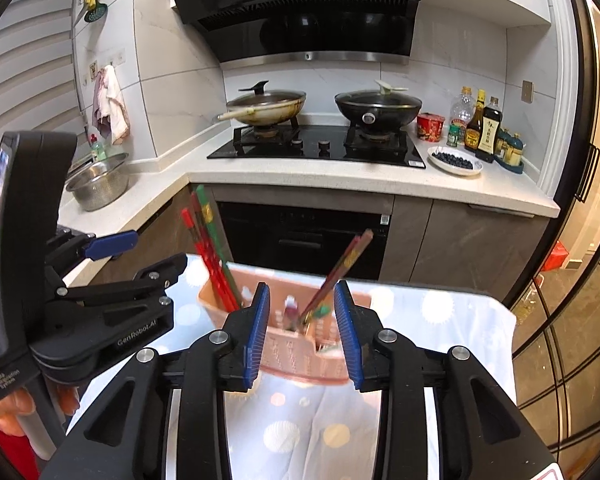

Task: Organize utensils

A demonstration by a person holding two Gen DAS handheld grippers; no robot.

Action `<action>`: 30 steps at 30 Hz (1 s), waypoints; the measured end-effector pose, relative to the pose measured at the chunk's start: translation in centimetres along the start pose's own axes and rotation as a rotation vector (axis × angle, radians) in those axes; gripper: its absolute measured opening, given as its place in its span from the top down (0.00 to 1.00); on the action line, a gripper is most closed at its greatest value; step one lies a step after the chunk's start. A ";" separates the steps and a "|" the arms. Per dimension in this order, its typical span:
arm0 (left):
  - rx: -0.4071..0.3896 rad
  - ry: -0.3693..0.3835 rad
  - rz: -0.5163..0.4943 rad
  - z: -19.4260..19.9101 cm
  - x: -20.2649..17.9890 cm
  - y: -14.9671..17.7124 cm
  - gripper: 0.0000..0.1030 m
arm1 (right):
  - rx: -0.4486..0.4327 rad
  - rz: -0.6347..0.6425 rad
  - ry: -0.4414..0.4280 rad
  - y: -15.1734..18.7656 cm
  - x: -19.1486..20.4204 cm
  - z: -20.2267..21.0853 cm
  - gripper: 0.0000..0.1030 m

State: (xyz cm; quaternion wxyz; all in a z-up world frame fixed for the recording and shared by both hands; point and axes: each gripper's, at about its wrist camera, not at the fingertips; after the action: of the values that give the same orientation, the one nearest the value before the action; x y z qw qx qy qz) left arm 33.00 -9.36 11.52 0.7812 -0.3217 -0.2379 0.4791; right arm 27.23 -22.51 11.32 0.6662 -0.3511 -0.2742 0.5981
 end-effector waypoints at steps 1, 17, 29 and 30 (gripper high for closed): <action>0.000 0.001 0.003 0.1 -0.1 0.4 0.45 | 0.002 0.004 -0.001 0.4 0.1 0.2 0.68; -0.025 -0.026 0.062 2.5 -1.4 7.2 0.17 | 0.033 0.010 0.079 6.8 1.7 1.4 0.45; 0.010 -0.052 0.131 1.9 -1.0 11.0 0.11 | 0.080 -0.023 0.103 10.4 1.2 0.8 0.17; 0.017 -0.041 0.139 1.9 -0.9 11.2 0.11 | 0.083 -0.028 0.094 10.6 1.2 0.7 0.15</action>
State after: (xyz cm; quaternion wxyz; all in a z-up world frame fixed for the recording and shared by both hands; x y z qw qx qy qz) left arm 24.66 -5.92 4.51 0.7436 -0.3211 -0.2271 0.5407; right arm 20.46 -20.87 3.28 0.7007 -0.3470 -0.2227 0.5822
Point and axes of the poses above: each gripper's, at about its wrist camera, not at the fingertips, and z roughly against the way its jaws point, x to its left, y to its underside, and after that the axes turned 10 degrees about y, right-handed
